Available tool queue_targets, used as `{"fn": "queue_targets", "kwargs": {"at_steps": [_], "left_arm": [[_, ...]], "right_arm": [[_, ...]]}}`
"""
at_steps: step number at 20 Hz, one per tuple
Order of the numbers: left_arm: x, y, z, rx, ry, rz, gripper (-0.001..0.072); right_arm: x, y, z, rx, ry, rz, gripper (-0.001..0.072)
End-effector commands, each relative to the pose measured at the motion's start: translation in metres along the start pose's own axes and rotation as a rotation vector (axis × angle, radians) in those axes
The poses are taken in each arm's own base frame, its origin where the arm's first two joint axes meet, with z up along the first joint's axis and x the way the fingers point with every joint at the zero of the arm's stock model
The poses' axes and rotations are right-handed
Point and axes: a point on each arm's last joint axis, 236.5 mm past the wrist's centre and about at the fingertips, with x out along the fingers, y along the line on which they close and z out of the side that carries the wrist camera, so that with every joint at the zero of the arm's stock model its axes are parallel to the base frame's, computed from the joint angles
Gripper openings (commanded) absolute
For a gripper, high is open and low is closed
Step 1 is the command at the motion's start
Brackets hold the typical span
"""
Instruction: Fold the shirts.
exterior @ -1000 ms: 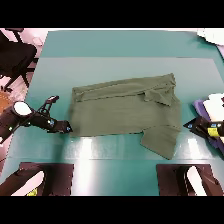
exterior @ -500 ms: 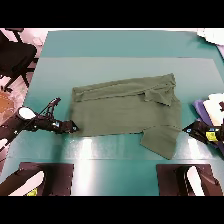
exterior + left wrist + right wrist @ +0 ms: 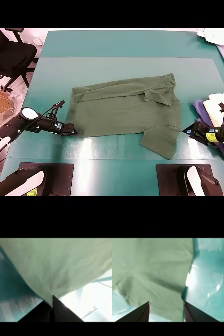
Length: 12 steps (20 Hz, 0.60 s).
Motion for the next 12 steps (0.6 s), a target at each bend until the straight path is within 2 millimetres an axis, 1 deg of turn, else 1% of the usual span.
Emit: {"fn": "queue_targets", "kwargs": {"at_steps": [1, 4, 8, 10, 12], "left_arm": [[-0.003, -0.008, 0.003, 0.013, 0.001, -0.025, 0.0023], [-0.009, -0.014, 0.007, 0.032, 0.000, -0.034, 0.0023], [-0.012, -0.015, 0.016, 0.076, -0.022, -0.028, 0.0022], [-0.012, -0.014, 0.018, 0.086, -0.034, -0.023, 0.0022], [-0.012, -0.014, 0.019, 0.086, -0.036, -0.022, 0.0022]], "right_arm": [[0.006, -0.017, -0.011, 0.027, 0.088, -0.062, 0.0488], [0.021, -0.016, -0.011, 0.035, 0.172, -0.022, 0.0488], [0.043, 0.000, -0.008, 0.014, 0.271, 0.113, 0.0488], [0.051, 0.002, -0.010, 0.023, 0.324, 0.150, 0.0488], [0.056, 0.000, -0.019, 0.027, 0.392, 0.165, 0.0488]]}}
